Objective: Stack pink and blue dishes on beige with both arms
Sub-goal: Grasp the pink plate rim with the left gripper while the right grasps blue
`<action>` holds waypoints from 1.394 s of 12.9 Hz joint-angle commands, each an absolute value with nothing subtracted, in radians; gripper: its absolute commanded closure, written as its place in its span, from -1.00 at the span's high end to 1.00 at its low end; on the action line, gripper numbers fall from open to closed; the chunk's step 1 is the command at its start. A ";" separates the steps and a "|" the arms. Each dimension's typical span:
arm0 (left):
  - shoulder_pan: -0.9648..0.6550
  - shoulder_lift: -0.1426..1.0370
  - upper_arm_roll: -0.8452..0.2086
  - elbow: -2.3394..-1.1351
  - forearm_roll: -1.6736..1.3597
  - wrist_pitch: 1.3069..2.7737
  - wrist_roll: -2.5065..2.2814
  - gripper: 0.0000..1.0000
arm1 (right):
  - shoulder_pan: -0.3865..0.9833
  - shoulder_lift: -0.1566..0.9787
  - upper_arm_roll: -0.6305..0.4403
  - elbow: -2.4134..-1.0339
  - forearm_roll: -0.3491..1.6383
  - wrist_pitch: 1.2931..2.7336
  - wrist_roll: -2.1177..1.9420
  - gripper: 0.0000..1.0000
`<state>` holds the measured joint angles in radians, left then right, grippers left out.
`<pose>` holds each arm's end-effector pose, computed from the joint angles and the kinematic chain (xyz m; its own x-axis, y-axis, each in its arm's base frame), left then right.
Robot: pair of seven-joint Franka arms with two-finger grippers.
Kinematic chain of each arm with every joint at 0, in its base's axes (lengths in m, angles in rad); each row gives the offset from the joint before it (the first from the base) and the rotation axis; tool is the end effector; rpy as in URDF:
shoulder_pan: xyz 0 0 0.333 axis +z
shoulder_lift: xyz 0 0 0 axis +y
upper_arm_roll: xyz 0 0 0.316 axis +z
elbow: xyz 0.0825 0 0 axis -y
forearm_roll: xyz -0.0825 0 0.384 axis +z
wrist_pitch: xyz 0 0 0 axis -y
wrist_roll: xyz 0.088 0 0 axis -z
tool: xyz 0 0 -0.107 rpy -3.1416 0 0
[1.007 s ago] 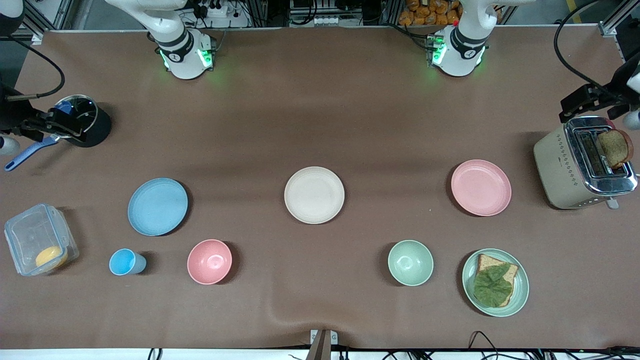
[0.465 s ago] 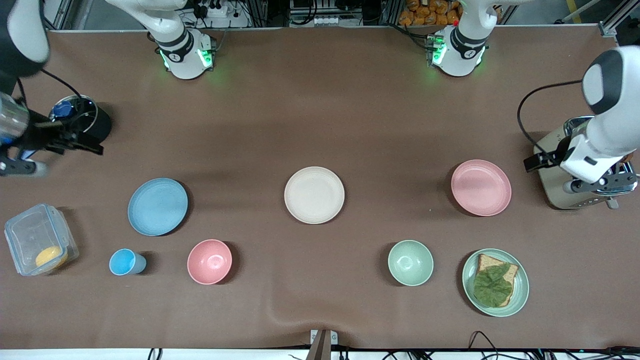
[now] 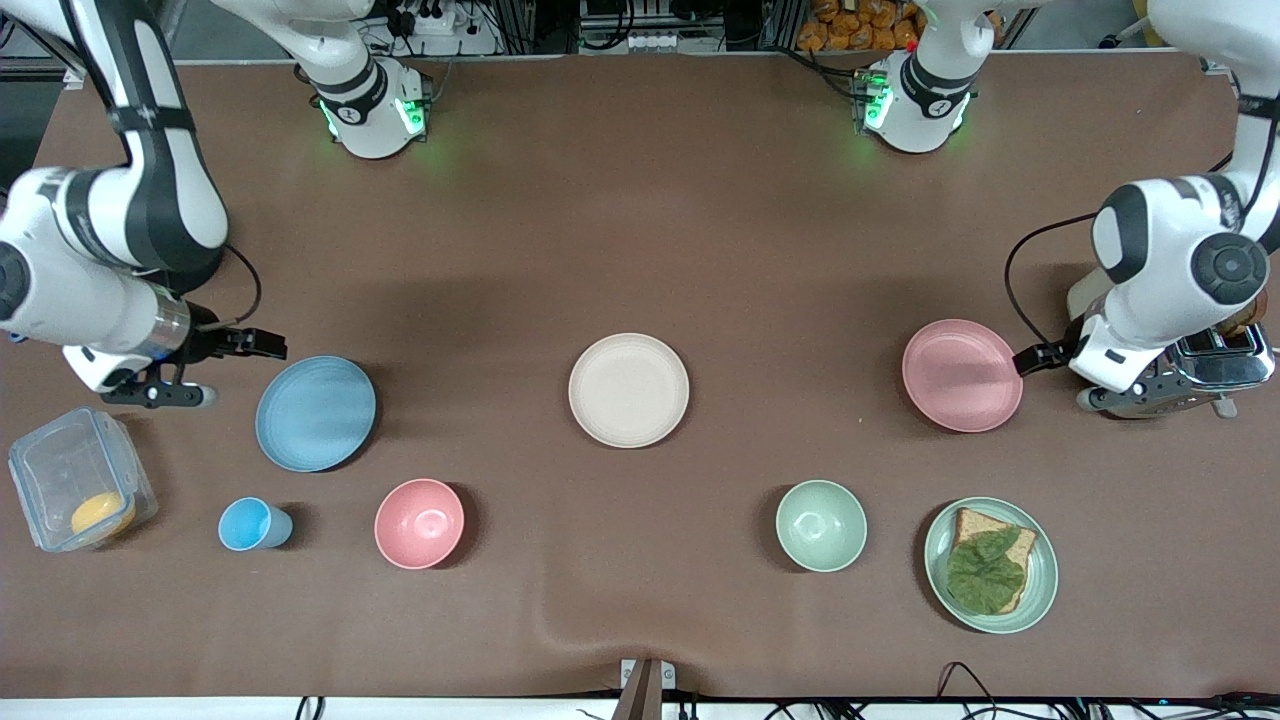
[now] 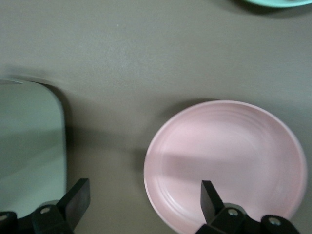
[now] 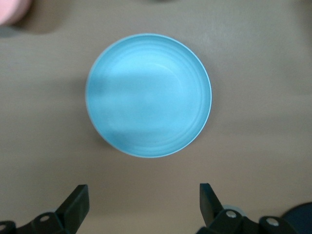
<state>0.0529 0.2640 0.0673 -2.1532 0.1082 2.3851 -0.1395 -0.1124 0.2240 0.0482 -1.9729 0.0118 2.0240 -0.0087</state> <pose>0.5588 0.0682 0.2742 0.9838 0.1778 -0.0230 0.1750 -0.9802 -0.0931 0.5772 -0.0372 0.3442 0.9834 -0.0590 -0.1717 -0.0637 -0.9977 -0.0218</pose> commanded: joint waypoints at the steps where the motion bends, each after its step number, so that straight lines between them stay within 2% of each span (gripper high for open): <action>1: 0.092 0.334 0.052 -2.151 0.123 2.460 -0.144 1.00 | -0.161 0.332 0.064 -1.957 -0.032 2.144 -0.024 1.00; 4: 0.092 0.380 0.052 -2.149 0.075 2.493 -0.144 1.00 | -0.190 0.426 0.066 -1.956 -0.058 2.247 -0.041 1.00; 8: 0.094 0.433 0.052 -2.152 0.072 2.545 -0.140 0.74 | -0.195 0.498 0.066 -1.925 -0.057 2.247 -0.043 1.00; 10: 0.095 0.439 0.052 -2.151 0.072 2.546 -0.138 0.42 | -0.215 0.523 0.066 -1.914 -0.057 2.249 -0.046 1.00; 11: 0.095 0.440 0.052 -2.151 0.072 2.548 -0.138 0.16 | -0.219 0.528 0.066 -1.907 -0.055 2.249 -0.064 1.00; 14: 0.095 0.434 0.051 -2.151 0.072 2.548 -0.138 -0.97 | -0.230 0.541 0.066 -1.901 -0.052 2.249 -0.081 1.00; 18: 0.103 0.423 0.025 -2.151 0.066 2.546 -0.137 -1.00 | -0.230 0.572 0.066 -1.898 -0.051 2.263 -0.083 1.00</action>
<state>0.0859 0.4341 0.0507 -2.1459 0.0847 2.5393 -0.1395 -0.2066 0.5434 0.0464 -1.9201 -0.0385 2.2570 -0.0714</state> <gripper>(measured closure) 0.894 0.000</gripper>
